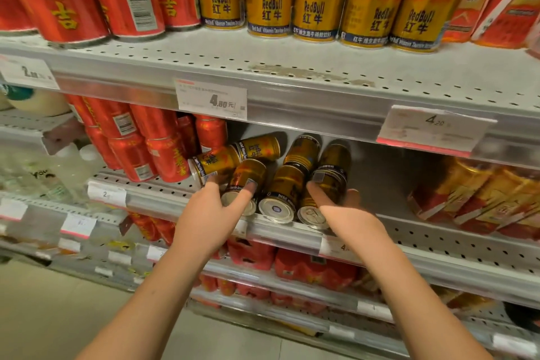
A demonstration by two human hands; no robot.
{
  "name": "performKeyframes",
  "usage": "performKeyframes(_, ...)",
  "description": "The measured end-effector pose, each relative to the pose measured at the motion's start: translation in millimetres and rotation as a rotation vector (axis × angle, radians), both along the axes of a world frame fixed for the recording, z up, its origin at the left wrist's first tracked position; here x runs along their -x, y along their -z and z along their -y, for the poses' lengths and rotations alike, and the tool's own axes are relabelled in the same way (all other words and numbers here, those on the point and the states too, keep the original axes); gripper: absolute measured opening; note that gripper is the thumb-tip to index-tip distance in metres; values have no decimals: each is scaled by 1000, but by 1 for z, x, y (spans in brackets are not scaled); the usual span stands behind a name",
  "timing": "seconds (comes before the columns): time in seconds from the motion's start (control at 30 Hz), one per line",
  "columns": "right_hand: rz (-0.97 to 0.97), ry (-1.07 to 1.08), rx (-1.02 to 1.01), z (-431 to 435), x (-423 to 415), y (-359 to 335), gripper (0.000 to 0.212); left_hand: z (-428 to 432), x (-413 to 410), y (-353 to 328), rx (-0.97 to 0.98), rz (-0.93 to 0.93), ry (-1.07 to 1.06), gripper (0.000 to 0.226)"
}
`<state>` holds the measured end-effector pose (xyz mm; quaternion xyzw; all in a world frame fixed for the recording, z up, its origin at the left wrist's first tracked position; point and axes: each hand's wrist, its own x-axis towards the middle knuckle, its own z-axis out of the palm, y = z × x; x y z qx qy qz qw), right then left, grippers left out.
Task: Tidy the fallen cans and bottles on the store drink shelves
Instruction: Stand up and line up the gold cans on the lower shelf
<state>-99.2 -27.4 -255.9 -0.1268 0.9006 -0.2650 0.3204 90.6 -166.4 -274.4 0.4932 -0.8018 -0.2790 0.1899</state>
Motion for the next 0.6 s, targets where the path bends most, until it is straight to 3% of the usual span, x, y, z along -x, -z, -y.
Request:
performKeyframes(0.17,83,-25,32,1,4,-1,134,-5,8,-6,7,65,0,68)
performKeyframes(0.33,82,-4,71,-5,5,4,113,11,6,-6,-126,-28,57,59)
performKeyframes(0.47,-1,71,169,-14,-7,2,77,24,0,-8,-187,-75,137,59)
performKeyframes(0.6,-115,58,258,-23,-15,2,52,30,-3,-11,-113,35,205,58)
